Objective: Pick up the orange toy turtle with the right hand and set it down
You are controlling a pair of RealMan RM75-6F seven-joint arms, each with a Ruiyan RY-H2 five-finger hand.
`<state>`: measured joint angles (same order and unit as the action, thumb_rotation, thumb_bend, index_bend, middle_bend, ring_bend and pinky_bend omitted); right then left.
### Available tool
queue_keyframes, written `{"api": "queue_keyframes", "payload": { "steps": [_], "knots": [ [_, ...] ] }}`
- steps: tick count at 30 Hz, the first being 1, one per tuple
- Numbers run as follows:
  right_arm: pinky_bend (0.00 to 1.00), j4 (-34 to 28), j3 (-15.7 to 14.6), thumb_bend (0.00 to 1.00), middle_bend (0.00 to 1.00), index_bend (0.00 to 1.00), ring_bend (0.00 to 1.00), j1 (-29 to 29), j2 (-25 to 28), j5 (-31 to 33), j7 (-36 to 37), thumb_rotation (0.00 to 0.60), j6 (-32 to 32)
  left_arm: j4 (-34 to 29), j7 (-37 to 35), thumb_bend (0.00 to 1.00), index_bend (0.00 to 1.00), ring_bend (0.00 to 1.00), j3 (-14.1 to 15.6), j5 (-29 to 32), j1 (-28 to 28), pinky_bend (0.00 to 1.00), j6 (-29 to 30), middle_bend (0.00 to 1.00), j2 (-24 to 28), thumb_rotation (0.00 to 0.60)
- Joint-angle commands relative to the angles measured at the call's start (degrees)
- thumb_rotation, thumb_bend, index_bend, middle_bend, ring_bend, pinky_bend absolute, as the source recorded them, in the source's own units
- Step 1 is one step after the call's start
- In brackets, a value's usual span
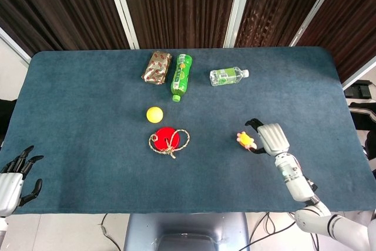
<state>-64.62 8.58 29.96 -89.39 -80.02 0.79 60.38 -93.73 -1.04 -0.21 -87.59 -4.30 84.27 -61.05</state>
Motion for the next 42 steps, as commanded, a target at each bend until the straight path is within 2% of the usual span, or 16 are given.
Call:
{"api": "queue_keyframes", "payload": {
  "steps": [1, 14, 20, 24, 27, 34, 42],
  "knots": [
    [1.00, 0.6, 0.0, 0.07, 0.39, 0.44, 1.00, 0.7, -0.7, 0.5, 0.2, 0.600, -1.2, 0.0, -0.1, 0.46, 0.22, 0.14, 0.0, 0.0, -0.1, 0.25, -0.1, 0.04, 0.0, 0.600],
    [1.00, 1.5, -0.5, 0.07, 0.43, 0.50, 1.00, 1.8, -1.7, 2.3, 0.3, 0.600, -4.7, 0.1, -0.6, 0.46, 0.22, 0.14, 0.0, 0.2, -0.1, 0.25, -0.2, 0.04, 0.2, 0.600],
    [1.00, 6.5, -0.6, 0.08, 0.62, 0.75, 1.00, 1.8, -5.4, 1.4, 0.6, 0.600, -2.0, 0.1, -1.0, 0.46, 0.22, 0.14, -0.1, 0.3, 0.0, 0.25, -0.1, 0.04, 0.3, 0.600],
    [1.00, 10.0, -1.1, 0.20, 0.73, 0.88, 1.00, 1.8, -7.1, -0.2, 2.7, 0.600, -0.1, 0.0, -1.1, 0.46, 0.22, 0.14, -0.1, 0.3, 0.1, 0.25, 0.1, 0.04, 0.3, 0.600],
    [1.00, 12.0, -1.7, 0.25, 0.78, 0.93, 1.00, 1.7, -7.9, -1.1, 4.1, 0.600, 0.5, 0.1, -1.2, 0.46, 0.22, 0.14, 0.0, 0.1, 0.2, 0.25, 0.3, 0.04, 0.3, 0.600],
    [1.00, 14.6, -3.2, 0.43, 0.84, 0.96, 1.00, 1.2, -8.4, -4.4, 8.5, 0.600, 4.1, 0.1, -1.2, 0.46, 0.22, 0.14, 0.0, 0.0, 0.2, 0.25, 0.3, 0.04, 0.4, 0.600],
    [1.00, 15.0, -4.3, 0.64, 0.87, 0.98, 1.00, 0.4, -7.9, -7.2, 12.6, 0.600, 8.4, 0.1, -1.0, 0.46, 0.22, 0.14, 0.0, 0.0, 0.1, 0.25, 0.1, 0.04, 0.3, 0.600]
  ]
}}
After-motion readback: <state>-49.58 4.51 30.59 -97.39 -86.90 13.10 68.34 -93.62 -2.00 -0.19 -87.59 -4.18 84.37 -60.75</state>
